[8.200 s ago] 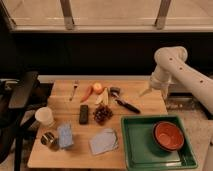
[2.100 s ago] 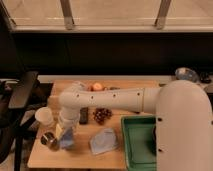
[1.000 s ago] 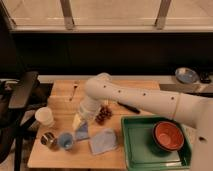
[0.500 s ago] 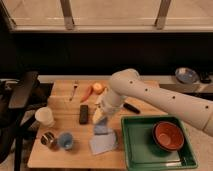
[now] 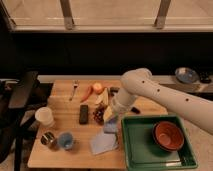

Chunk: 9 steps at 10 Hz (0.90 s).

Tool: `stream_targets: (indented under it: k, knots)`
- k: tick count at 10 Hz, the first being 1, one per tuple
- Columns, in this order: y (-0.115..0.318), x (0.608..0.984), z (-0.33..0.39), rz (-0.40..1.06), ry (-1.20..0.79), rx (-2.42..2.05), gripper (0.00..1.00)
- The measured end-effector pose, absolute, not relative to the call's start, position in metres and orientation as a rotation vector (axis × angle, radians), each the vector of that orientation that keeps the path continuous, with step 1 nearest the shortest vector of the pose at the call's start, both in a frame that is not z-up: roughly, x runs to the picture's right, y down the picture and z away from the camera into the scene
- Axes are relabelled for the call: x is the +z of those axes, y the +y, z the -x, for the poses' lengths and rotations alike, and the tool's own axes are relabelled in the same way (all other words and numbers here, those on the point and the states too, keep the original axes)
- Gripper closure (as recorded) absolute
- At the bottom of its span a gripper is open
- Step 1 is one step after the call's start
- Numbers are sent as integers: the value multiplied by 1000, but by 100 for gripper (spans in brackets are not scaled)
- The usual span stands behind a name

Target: Place sponge in tray

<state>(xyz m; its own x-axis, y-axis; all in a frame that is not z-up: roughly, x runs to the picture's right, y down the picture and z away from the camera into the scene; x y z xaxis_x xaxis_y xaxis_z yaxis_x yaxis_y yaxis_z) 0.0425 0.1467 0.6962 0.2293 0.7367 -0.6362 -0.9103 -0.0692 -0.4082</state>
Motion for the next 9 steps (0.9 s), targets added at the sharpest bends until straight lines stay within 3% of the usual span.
stream_targets:
  k: [5,9]
  knots:
    - [144,699,-47,883,253,1407,91]
    - [148,708,-119,841,292,1561,91]
